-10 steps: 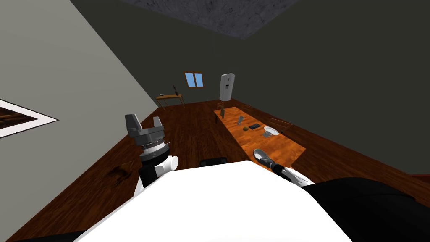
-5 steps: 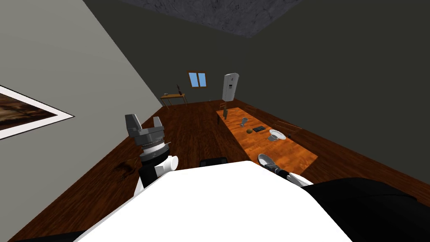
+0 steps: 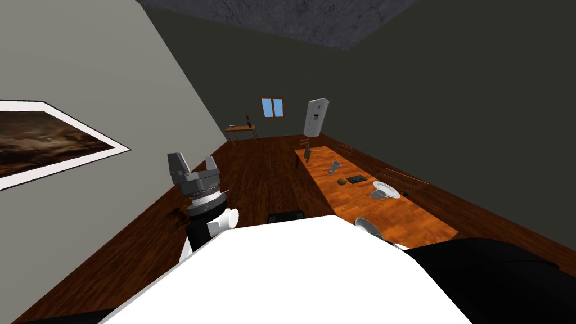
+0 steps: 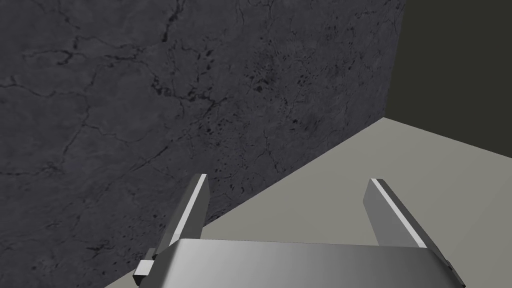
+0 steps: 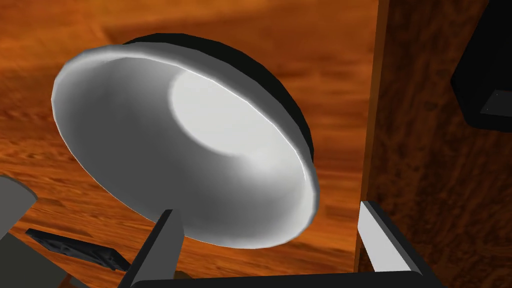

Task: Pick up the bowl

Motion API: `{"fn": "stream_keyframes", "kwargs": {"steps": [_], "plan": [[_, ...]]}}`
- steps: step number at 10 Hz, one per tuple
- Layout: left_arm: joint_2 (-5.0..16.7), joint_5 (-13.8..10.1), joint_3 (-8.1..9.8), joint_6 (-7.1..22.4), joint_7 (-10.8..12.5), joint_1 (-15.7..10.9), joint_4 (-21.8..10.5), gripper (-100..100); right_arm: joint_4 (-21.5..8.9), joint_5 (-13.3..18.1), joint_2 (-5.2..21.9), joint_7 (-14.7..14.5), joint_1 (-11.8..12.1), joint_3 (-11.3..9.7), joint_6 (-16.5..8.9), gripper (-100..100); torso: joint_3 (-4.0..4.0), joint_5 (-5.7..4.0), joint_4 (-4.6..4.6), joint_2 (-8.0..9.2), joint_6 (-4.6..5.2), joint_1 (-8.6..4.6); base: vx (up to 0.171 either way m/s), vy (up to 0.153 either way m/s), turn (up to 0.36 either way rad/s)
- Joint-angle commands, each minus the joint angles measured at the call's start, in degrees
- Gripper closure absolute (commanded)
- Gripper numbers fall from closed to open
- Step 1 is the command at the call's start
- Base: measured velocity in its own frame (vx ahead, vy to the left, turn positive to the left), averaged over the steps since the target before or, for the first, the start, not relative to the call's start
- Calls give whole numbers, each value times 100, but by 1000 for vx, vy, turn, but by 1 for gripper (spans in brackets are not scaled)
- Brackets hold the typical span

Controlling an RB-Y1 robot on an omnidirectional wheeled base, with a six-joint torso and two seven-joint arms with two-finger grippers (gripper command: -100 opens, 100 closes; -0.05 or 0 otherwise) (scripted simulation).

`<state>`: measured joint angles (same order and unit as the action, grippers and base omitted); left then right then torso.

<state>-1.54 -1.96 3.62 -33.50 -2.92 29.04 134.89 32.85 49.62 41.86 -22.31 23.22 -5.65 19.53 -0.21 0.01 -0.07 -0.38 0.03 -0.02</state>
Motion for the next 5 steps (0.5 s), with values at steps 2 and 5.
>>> {"fn": "stream_keyframes", "kwargs": {"steps": [2,5], "plan": [[0,0,0,0,0,0,0,0,-46,105,-83,85,60,-114,-60,-100,0,-3,0,1,2,-7,80,-28,85],[0,0,0,0,0,-1,0,0,-138,81,-359,12,-110,-194,-332,-100,25,-3,9,45,3,-15,-14,-58,40]]}}
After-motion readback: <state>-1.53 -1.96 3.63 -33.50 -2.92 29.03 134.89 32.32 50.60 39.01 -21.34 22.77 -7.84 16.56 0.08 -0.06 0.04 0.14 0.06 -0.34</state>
